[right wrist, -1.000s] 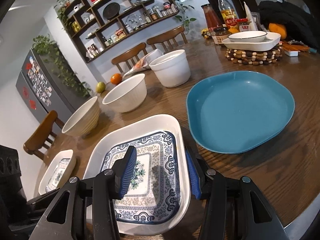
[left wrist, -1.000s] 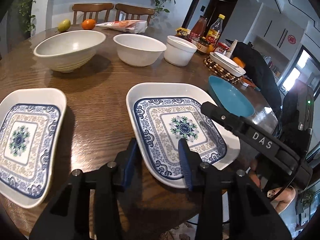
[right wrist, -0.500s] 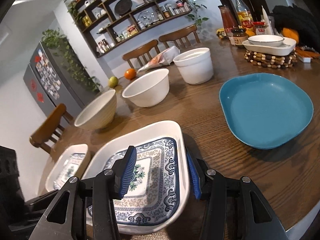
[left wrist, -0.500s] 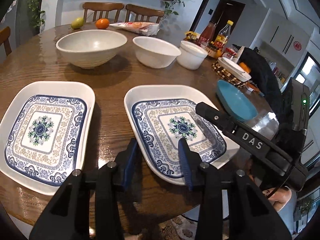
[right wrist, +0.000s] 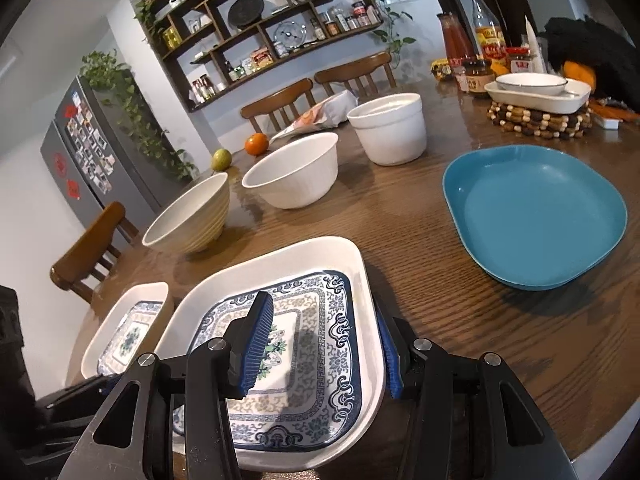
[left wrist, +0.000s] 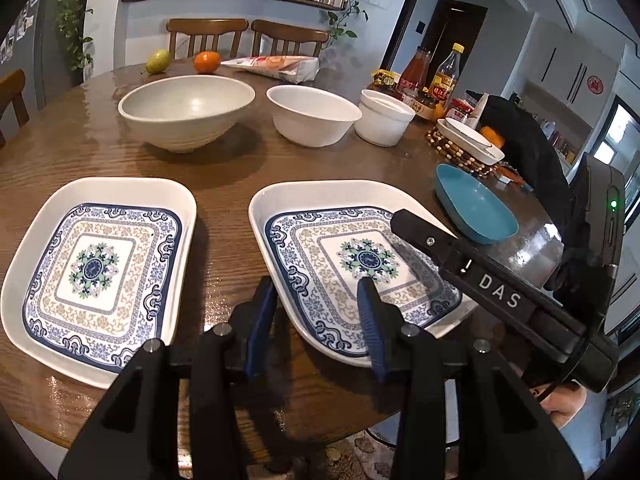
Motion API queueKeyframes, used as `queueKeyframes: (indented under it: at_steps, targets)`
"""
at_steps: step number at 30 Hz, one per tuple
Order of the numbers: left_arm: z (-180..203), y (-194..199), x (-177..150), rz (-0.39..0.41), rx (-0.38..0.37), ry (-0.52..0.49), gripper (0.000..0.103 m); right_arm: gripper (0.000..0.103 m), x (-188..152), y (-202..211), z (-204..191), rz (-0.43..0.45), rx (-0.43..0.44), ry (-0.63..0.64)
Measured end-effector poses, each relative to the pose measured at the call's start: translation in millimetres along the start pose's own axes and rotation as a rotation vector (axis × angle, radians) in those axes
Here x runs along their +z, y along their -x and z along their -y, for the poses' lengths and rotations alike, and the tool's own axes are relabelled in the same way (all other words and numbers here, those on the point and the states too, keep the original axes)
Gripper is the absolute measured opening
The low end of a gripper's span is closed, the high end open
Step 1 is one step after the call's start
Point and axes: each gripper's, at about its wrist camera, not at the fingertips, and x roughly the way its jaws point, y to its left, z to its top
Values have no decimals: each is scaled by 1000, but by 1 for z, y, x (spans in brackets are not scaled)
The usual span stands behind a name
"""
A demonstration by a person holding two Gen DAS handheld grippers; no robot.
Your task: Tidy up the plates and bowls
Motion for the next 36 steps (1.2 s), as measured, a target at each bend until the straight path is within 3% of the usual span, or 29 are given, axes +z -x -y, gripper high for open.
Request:
queueKeyframes:
  at_steps: [7, 14, 18, 21, 24, 31, 36]
  targets:
    - [-1, -9, -3, -44, -7, 6, 39, 51, -3, -1, 4, -8, -8, -10]
    - [2, -1, -2, -12, -10, -3, 55, 51, -3, 5, 8, 16, -50, -29]
    - [-4, 12, -2, 25, -16, 15, 63, 65, -2, 14, 5, 45, -66, -17]
    - [-12, 23, -2, 54, -7, 34, 63, 68, 0, 21, 3, 65, -62, -25]
    - [-24, 33, -3, 81, -3, 61, 64, 80, 1, 29, 0, 92, -54, -30]
    - [-64, 64, -4, 168, 49, 149, 68, 82, 0, 38, -14, 112, -14, -7]
    - [-95, 78, -8, 211, 99, 215, 76, 88, 1, 33, -34, 102, 92, 36]
